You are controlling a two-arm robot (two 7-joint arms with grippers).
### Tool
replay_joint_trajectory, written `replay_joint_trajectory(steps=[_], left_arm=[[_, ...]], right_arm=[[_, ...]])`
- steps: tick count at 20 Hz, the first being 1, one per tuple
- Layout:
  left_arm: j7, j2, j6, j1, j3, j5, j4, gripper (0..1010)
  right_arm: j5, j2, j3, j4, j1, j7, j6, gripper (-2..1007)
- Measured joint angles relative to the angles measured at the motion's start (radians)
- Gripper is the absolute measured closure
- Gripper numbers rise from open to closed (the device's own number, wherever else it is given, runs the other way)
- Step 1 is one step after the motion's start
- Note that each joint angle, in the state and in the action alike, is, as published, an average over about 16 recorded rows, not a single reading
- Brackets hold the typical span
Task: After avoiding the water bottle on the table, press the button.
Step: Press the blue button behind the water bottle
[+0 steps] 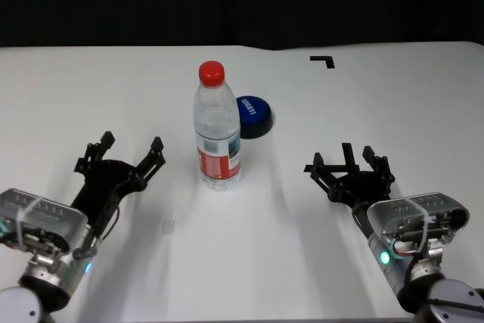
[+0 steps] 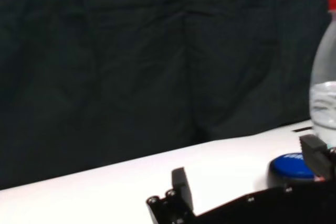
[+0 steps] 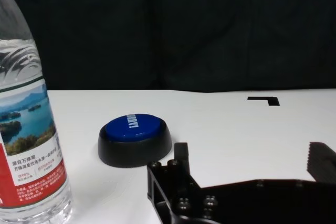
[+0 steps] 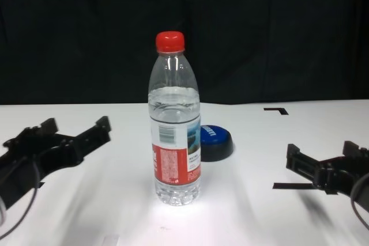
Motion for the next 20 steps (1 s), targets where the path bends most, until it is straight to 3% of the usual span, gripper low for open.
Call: replay_joint_trajectory(steps=[10, 20], left_arm=[[0.032, -0.020, 0.017, 0.010, -0.035, 0.034, -0.004, 7], [0.038, -0.036, 0.015, 0.029, -0.055, 0.055, -0.003, 7]], right_arm=[[0.000, 0.000, 0.000, 0.000, 0.000, 0.000, 0.000, 2], [0.000, 0.000, 0.000, 0.000, 0.000, 0.000, 0.000, 2]])
